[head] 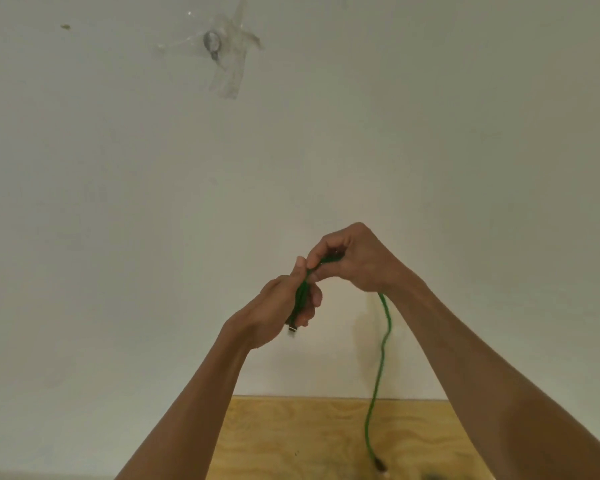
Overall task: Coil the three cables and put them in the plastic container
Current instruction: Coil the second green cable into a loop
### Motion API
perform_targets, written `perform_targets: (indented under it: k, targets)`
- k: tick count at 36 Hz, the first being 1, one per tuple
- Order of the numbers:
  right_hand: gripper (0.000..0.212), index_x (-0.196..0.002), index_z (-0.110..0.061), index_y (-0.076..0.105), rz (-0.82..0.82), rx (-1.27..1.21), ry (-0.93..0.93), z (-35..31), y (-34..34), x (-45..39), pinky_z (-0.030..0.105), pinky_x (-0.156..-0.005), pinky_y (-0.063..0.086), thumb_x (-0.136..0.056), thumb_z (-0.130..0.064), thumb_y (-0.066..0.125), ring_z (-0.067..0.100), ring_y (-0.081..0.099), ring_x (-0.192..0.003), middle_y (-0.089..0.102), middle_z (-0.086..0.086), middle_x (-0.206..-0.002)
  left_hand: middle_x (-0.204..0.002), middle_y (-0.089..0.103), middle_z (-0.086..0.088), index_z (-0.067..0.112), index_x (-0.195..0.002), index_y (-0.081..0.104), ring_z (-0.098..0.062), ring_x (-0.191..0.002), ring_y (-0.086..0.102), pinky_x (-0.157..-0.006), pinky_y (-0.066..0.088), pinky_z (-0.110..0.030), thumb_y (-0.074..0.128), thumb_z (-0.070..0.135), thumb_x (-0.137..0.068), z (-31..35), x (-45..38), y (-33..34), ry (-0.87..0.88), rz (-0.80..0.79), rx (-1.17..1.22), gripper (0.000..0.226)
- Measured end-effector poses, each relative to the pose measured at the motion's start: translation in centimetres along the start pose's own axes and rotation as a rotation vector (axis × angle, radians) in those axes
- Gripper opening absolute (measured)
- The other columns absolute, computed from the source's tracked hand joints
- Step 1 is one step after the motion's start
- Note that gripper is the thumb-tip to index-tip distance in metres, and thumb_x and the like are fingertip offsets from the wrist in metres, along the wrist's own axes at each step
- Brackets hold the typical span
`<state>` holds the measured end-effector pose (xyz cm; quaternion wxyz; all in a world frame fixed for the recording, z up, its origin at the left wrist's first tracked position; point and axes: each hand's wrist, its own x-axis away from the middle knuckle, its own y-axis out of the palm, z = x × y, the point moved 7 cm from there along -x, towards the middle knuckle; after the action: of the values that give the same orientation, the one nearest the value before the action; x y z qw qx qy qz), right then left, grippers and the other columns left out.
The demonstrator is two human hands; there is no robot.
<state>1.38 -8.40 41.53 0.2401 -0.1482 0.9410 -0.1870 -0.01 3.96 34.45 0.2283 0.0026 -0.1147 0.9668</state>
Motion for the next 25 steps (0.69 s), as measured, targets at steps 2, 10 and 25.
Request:
perform_targets:
  k: [2, 10, 25]
  targets:
    - [0.015, -0.086, 0.006, 0.074, -0.047, -0.123, 0.031, 0.4, -0.2, -0.1, 0.045, -0.088, 0.059, -0.073, 0.011, 0.080, 0.034, 0.074, -0.086, 0.075, 0.022, -0.086, -0.071, 0.046, -0.010, 0.010, -0.078, 0.060, -0.017, -0.055, 0.042, -0.069, 0.042, -0.035, 0.027, 0.058, -0.102, 0.0, 0.3, 0.6, 0.001, -0.051, 0.221, 0.063]
    - [0.019, -0.098, -0.008, 0.076, -0.087, -0.517, 0.171, 3.6, 1.1, 1.3, 0.036, -0.087, 0.054, -0.080, -0.013, 0.076, 0.024, 0.072, -0.091, 0.076, 0.009, -0.091, -0.056, 0.032, -0.002, 0.014, -0.073, 0.049, -0.021, -0.054, 0.039, -0.090, 0.051, -0.042, 0.042, 0.038, -0.102, 2.1, 1.7, 3.0, 0.096, -0.285, 0.483, 0.039]
    - [0.015, -0.105, -0.009, 0.072, 0.213, -0.489, 0.333, 7.0, 5.8, 6.2, 0.029, -0.052, 0.041, -0.098, -0.015, 0.061, 0.013, 0.040, -0.053, 0.068, 0.003, -0.079, -0.067, 0.051, -0.001, 0.007, -0.089, 0.058, -0.016, -0.062, 0.050, -0.075, 0.052, -0.032, 0.041, 0.021, -0.105, 6.0, -1.6, -0.8, 0.349, 0.094, 0.447, 0.027]
